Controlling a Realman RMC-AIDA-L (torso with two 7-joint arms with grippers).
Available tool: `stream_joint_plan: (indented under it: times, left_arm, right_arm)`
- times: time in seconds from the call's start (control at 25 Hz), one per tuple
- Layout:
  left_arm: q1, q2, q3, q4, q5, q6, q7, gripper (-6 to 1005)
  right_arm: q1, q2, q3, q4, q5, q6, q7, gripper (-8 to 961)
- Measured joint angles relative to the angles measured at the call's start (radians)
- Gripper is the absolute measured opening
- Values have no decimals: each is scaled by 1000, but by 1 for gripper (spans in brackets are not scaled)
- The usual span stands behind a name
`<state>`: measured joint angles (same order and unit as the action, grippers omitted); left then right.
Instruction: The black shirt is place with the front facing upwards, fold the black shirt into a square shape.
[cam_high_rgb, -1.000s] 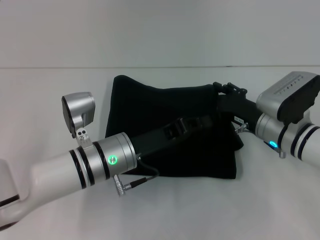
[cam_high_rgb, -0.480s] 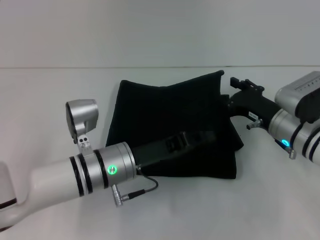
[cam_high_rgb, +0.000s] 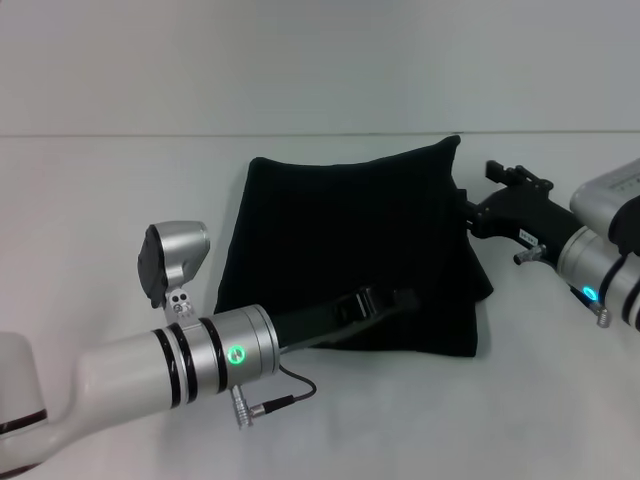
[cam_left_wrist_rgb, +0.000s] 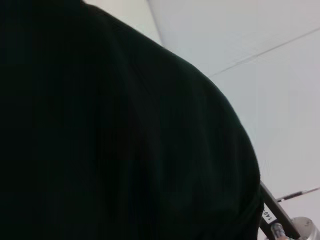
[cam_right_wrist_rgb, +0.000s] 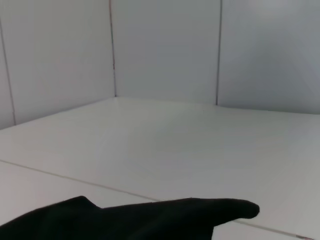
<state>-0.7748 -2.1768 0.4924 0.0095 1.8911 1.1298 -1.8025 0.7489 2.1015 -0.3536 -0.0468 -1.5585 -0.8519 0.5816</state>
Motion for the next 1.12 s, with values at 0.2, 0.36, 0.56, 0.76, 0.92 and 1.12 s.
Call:
stream_joint_plan:
  times: [0.2,0.36,0.56,0.76,0.92,1.12]
  left_arm:
    - [-7,0,-1,-8,0,-7,0,61]
    - [-9,0,-1,-10,0,-7,1,62]
    - [-11,0,-2,-10,-4,-8,2,64]
    - [-19,0,-2,-21,-6,-11,0,66]
    - [-25,0,-2,-35,-7,-12,8,67]
    - [-19,0,-10,-38,-8,19,21,105]
  right_arm:
    - [-27,0,89,-1,0,2,-50,833]
    - [-41,-2,117,-1,0,2,-52,833]
    - [-42,-2,113,-1,-1,3,-56,833]
    - [-49,-2,111,3,-2,4,-62,833]
    - [-65,-2,116,1,-1,4,-62,833]
    - [-86,-2,118,1,0,4,-62,832]
